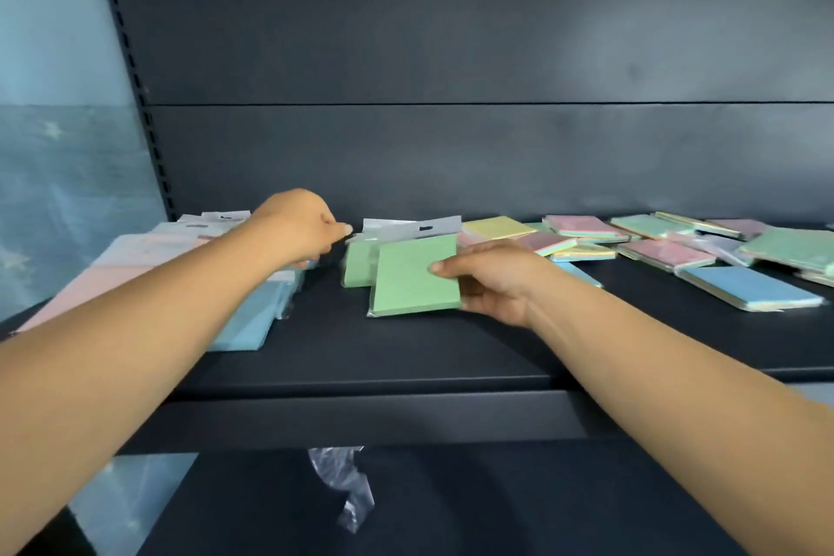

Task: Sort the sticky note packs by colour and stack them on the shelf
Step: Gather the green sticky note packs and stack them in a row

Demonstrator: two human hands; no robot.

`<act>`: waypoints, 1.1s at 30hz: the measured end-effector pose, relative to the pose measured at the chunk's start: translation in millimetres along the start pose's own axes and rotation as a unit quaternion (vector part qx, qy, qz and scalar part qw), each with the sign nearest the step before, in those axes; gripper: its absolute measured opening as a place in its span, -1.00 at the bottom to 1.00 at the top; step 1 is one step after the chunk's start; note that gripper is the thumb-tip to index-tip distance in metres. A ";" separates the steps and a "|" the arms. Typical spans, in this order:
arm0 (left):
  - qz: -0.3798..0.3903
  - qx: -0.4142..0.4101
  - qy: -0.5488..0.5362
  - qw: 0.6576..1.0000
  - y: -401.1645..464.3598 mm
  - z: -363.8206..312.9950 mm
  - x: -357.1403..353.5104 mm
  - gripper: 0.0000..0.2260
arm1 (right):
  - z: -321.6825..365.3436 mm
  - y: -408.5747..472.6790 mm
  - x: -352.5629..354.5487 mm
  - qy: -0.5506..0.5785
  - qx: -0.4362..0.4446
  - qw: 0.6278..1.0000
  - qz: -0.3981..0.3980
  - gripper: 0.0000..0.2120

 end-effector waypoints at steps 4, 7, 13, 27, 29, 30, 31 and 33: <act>-0.037 -0.129 0.063 0.989 -53.4 -11.3 -4.4 -0.78 | -9.9 4.2 -22.6 -0.084 -0.032 0.996 0.006 -0.84; -0.014 -0.231 0.070 0.970 -82.7 -28.5 -25.0 -0.45 | -1.3 5.4 -23.9 -0.226 -0.003 0.973 -0.039 -0.74; 0.025 -0.236 0.091 0.967 -92.9 -33.1 -44.3 -0.59 | 1.8 10.2 -19.0 -0.337 0.011 0.940 -0.050 -0.72; 0.008 -0.289 0.104 0.952 -76.9 -93.2 -36.5 -0.51 | 59.6 -25.1 102.6 -0.606 0.152 0.765 -0.159 -0.63; 0.039 -0.306 0.108 0.945 -72.9 -119.4 -44.8 -0.51 | 57.1 -26.5 131.6 -0.603 0.117 0.773 -0.159 -0.58; 0.056 -0.307 0.114 0.943 -68.3 -129.8 -49.5 -0.52 | 55.8 -24.6 138.6 -0.602 0.110 0.777 -0.148 -0.57; 0.069 -0.303 0.121 0.943 -61.1 -140.6 -54.7 -0.54 | 55.8 -22.4 142.8 -0.601 0.108 0.780 -0.133 -0.55; 0.086 -0.286 0.140 0.944 -41.9 -158.9 -65.1 -0.57 | 54.6 -13.0 144.7 -0.595 0.107 0.791 -0.095 -0.52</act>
Point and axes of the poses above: each hand's wrist, its own y-axis towards the middle knuckle, its own x-axis out of the back of the hand, z = x × y, the point moved 9 cm from there along y, towards the middle knuckle, and after that the axes turned 6 degrees about y, right-handed, at the moved point
